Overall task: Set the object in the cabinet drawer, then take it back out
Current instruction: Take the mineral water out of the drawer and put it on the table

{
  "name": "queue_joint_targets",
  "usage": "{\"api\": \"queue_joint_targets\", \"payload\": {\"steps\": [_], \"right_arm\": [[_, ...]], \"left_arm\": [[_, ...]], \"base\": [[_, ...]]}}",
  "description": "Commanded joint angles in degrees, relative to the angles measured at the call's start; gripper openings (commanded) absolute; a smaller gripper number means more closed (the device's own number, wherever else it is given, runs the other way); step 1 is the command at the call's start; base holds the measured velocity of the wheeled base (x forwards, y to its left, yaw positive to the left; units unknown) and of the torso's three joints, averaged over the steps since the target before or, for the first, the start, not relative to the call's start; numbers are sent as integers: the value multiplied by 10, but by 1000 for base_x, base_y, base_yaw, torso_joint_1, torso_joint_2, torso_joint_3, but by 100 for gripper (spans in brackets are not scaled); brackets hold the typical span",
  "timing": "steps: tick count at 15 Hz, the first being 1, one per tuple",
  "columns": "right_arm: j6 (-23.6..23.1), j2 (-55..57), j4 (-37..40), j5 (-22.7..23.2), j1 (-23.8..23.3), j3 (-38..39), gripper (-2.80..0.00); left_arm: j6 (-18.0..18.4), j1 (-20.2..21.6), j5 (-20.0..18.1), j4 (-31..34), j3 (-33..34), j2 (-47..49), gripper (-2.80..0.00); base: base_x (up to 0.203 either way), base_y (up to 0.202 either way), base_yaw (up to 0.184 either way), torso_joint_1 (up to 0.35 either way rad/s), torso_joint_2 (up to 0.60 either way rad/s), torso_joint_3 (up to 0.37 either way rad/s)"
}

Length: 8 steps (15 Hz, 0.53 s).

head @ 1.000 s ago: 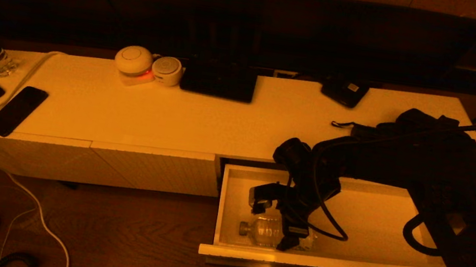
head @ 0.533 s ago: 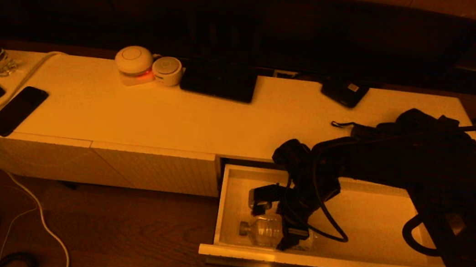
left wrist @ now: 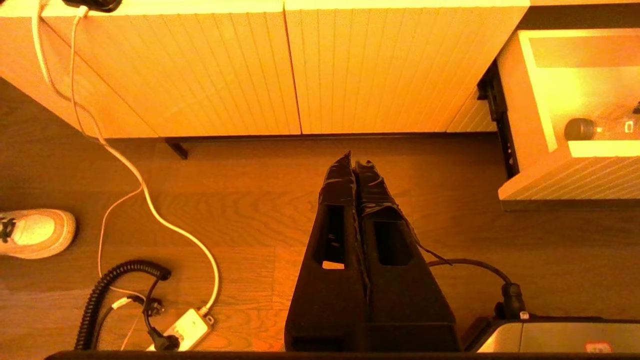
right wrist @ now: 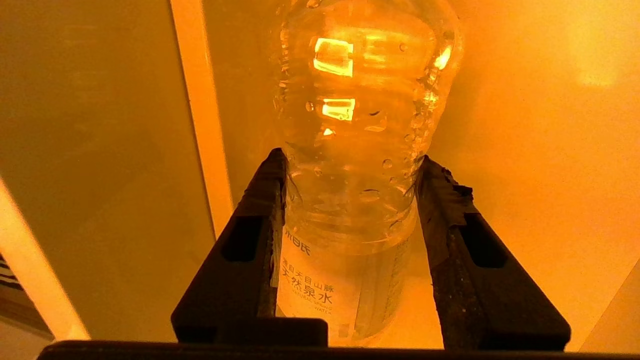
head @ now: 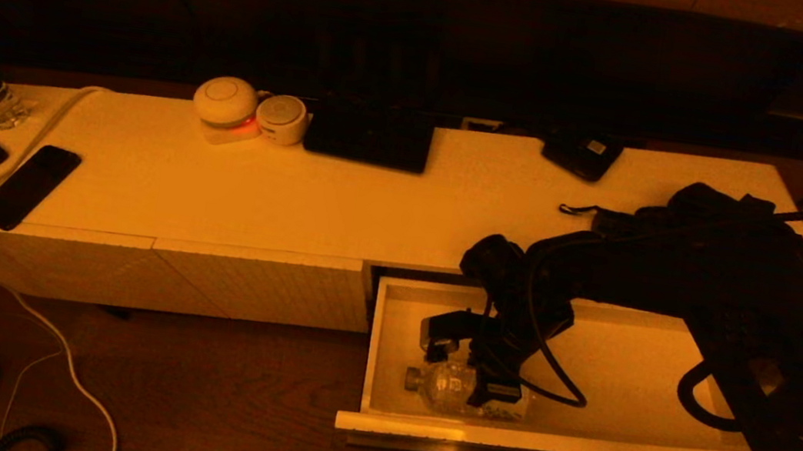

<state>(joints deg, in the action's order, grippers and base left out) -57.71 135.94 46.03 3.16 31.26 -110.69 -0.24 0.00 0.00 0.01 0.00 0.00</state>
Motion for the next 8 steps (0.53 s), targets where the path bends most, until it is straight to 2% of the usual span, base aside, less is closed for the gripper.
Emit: {"api": "queue_joint_targets", "payload": {"steps": [1,8], "right_arm": [[-3,-6,1,1,0,-1,-280],[2,-60,-1,0,-5,2,-280]], "left_arm": [[0,0,0,0,0,0,-280],[0,0,0,0,0,0,-280]], "base": [[0,0,0,0,0,0],[0,0,0,0,0,0]]}}
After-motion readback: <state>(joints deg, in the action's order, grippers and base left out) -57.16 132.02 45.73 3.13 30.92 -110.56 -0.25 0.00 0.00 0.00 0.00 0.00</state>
